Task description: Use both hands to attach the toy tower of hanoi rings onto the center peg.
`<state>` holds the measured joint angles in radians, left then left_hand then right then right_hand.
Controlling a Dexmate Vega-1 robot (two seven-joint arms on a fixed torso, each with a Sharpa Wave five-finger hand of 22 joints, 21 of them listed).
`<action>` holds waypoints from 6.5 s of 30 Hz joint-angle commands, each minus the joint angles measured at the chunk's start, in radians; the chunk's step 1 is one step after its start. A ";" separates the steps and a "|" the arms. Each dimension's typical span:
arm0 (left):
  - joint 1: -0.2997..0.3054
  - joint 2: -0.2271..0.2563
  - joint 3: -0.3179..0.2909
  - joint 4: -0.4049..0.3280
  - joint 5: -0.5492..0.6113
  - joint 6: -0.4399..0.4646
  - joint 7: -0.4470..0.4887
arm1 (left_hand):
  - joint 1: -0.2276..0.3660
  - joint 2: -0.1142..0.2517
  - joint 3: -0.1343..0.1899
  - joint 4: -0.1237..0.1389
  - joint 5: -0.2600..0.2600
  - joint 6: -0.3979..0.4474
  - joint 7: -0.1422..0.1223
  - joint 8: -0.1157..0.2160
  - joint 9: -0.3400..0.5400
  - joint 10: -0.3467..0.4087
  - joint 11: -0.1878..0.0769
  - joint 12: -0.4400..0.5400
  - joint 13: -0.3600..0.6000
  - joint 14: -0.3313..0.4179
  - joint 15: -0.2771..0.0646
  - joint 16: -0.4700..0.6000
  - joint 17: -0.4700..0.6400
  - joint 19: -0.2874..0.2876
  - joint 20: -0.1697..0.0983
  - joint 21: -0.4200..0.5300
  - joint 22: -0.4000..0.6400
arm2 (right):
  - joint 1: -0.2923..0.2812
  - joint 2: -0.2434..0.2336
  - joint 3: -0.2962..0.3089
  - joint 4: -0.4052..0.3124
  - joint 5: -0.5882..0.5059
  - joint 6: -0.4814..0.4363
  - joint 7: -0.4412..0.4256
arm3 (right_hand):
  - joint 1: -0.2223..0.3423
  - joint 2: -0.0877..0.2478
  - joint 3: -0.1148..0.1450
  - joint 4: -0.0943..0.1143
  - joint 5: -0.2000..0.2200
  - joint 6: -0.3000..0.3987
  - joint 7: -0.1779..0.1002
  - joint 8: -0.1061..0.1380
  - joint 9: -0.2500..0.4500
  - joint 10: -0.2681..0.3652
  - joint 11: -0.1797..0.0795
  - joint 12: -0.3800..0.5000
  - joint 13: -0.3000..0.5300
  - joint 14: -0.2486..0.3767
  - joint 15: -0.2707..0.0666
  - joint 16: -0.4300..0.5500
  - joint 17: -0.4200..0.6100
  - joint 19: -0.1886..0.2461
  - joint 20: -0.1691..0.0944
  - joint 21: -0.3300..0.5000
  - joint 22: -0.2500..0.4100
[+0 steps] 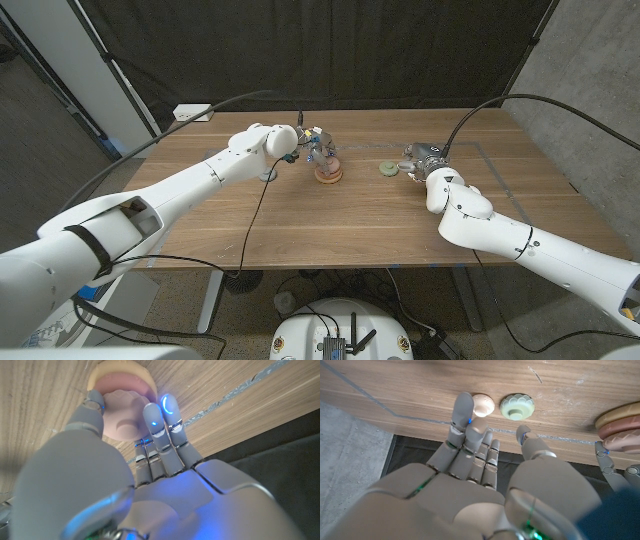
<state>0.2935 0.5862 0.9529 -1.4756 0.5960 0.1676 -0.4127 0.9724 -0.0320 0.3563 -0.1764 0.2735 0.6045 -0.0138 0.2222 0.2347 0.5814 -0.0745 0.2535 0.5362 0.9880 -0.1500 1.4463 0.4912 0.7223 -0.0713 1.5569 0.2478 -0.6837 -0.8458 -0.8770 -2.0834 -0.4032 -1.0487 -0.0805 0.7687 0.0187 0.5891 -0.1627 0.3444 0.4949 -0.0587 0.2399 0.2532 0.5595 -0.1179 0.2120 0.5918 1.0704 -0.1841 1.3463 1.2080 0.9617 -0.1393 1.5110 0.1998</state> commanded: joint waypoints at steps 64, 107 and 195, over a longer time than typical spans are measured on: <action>-0.046 -0.002 0.039 0.020 0.045 -0.017 -0.110 | -0.137 -0.019 -0.048 0.035 -0.009 -0.308 0.058 -0.042 -0.012 -0.246 0.028 -0.069 0.018 -0.101 -0.067 -0.060 0.010 -0.084 -0.120 -0.051 -0.045 | 0.026 -0.006 -0.022 -0.012 0.012 -0.020 -0.005 | -0.009 0.009 0.013 -0.001 0.013 0.005 0.000 -0.008 0.004 0.009 0.001 -0.004 0.001 0.009 -0.035 0.005 0.008 0.011 -0.079 0.006 0.003; 0.238 0.222 -0.193 -0.314 -0.038 0.151 0.069 | -0.162 -0.001 -0.041 0.023 -0.017 -0.225 0.054 0.000 -0.022 -0.163 0.007 -0.019 0.006 -0.087 -0.068 -0.057 0.019 -0.063 -0.126 -0.041 -0.044 | 0.007 0.006 -0.014 -0.008 -0.007 0.039 -0.017 | -0.013 0.005 0.016 -0.002 0.016 0.022 -0.001 0.006 0.021 0.011 0.001 -0.005 0.002 0.001 -0.036 0.003 0.005 0.010 -0.078 0.006 0.002; 0.634 0.340 -0.411 -0.513 -0.236 0.379 0.622 | -0.118 0.031 0.008 0.016 0.017 -0.142 0.031 -0.012 -0.022 -0.077 -0.032 -0.025 0.005 -0.067 -0.069 -0.054 0.013 -0.054 -0.125 -0.027 -0.045 | -0.028 0.034 0.020 0.048 -0.097 0.177 0.003 | 0.002 -0.019 0.020 -0.011 0.021 -0.004 0.002 -0.005 0.045 -0.060 0.017 -0.023 0.004 -0.016 -0.036 0.000 0.001 -0.007 -0.078 -0.002 -0.002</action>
<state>0.9359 0.9295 0.5297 -1.9875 0.3552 0.5264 0.2130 0.8505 -0.0051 0.3576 -0.1586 0.2853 0.4623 0.0181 0.2126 0.2115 0.5002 -0.1122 0.2291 0.5375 0.9254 -0.1304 1.3959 0.5033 0.6716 -0.0646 1.5261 0.1997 -0.7618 -0.8250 -0.8211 -2.0695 -0.4525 -0.8803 -0.1425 0.7700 0.0170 0.6070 -0.1699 0.3599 0.5050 -0.0622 0.2423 0.2968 0.5146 -0.1059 0.1955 0.5908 1.0611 -0.1822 1.3504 1.2081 0.9650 -0.1429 1.5110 0.1999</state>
